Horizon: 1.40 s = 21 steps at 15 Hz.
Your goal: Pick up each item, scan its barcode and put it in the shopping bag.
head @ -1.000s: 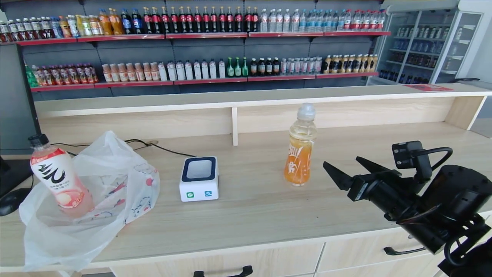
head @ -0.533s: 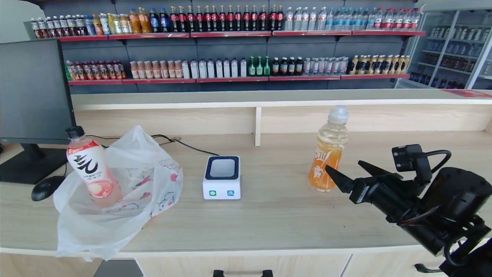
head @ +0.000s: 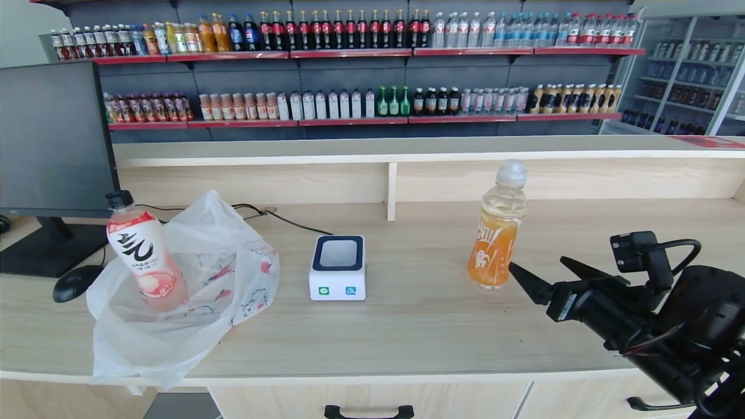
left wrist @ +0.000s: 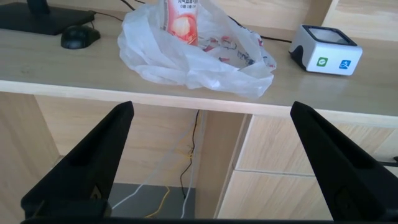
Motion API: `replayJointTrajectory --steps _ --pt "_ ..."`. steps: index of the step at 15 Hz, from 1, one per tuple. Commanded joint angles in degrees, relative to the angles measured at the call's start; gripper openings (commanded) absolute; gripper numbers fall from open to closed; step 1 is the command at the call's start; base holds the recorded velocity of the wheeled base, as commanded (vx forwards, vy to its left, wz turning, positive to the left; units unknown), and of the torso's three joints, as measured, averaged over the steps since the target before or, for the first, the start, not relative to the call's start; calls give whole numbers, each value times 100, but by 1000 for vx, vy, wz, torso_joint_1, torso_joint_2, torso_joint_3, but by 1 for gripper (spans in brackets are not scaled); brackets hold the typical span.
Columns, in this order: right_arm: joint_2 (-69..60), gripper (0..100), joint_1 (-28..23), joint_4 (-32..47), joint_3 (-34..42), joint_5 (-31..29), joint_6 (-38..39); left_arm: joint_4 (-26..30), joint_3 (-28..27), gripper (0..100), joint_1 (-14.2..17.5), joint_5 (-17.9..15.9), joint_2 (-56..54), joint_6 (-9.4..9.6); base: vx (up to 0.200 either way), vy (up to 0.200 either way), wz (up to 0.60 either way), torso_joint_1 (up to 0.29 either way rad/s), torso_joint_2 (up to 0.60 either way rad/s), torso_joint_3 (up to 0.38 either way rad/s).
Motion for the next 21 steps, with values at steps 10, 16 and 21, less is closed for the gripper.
replayJointTrajectory --steps 10,16,21 --pt "936 100 -807 -6 -792 10 -107 -10 0 100 2 4 -2 -1 0 0 0 0 0 0" --pt "1050 100 -798 -6 -942 10 -98 -10 0 100 -6 4 -2 -1 0 0 0 0 0 0" --pt "1006 100 -728 -6 -889 10 -107 -10 0 100 2 4 -2 -1 0 0 0 0 0 0"
